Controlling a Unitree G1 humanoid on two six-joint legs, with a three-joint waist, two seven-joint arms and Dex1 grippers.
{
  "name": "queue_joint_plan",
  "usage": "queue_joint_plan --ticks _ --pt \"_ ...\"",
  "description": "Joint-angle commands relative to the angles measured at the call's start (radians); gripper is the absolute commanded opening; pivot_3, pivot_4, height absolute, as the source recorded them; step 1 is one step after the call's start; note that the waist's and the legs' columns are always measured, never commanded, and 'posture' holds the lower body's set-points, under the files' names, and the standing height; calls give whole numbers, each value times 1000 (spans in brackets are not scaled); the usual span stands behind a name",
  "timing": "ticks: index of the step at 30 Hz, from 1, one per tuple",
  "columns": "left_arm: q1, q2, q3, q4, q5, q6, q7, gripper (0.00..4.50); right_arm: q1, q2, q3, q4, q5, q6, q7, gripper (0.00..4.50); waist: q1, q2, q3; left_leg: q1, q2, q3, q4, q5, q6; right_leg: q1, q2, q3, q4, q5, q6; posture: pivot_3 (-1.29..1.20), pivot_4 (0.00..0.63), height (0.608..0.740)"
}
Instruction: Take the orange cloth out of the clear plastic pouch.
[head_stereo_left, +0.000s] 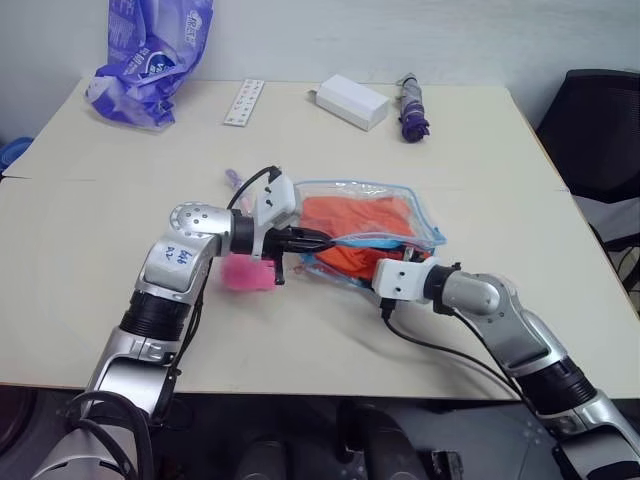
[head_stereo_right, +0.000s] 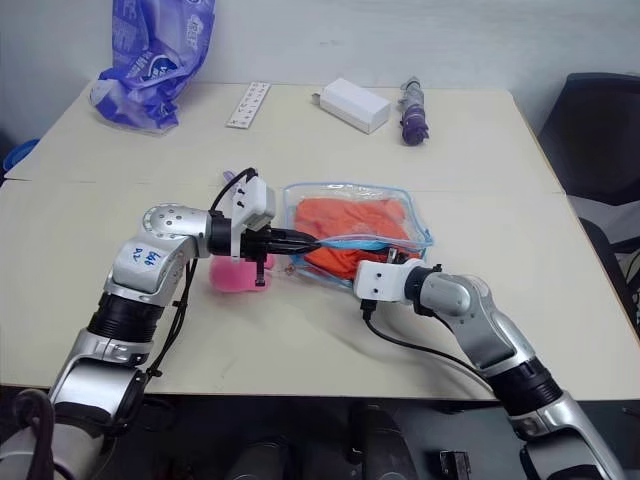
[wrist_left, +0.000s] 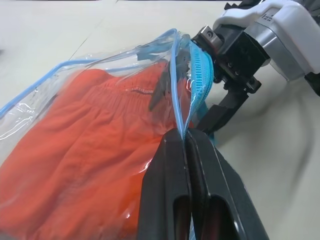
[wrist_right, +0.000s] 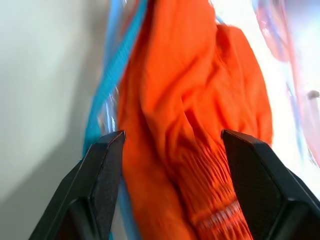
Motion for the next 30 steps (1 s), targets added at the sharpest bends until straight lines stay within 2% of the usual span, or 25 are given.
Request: queue_joint_plan --ticks 1,7,14,18,22,27,28,30 --pt "-26 -10 4 -31 -13 -12 7 0 -20 30 -6 -48 -3 22 5 3201 0 0 0 0 0 0 0 0 0 0 0 0 0 0 0 0 150 740" --pt "-22 -18 1 -47 -18 -5 11 0 -24 51 33 -6 -61 29 11 3201 0 0 0 0 0 0 0 0 0 0 0 0 0 0 0 0 150 740" --pt "-14 -30 0 -91 -37 25 15 0 -83 47 76 134 -164 4 -12 3201 -1 0 0 0 0 0 0 0 0 0 0 1 1 0 0 0 150 740" --pt "5 -23 -6 -109 -30 23 15 0 -120 97 45 220 -109 25 -5 3201 -2 0 0 0 0 0 0 0 0 1 -1 2 1 0 0 0 150 740" --pt "29 -9 -14 -114 -16 4 14 0 -128 129 14 228 -43 61 31 2003 -4 0 0 0 0 1 0 0 0 1 0 2 1 0 0 0 150 740" --pt "42 -18 -2 -134 -40 37 39 0 -147 84 66 292 -129 -9 34 252 -3 0 0 1 0 0 0 0 0 1 -1 2 1 0 0 0 150 740" --pt "40 -22 1 -133 -44 44 45 0 -149 81 69 300 -133 -18 31 67 -2 0 0 1 0 0 0 0 0 1 -1 2 1 0 0 0 150 740" --pt "36 -30 8 -130 -54 60 53 0 -150 78 72 308 -140 -30 30 67 -1 0 0 1 0 0 0 0 0 1 -1 1 1 0 0 0 150 740"
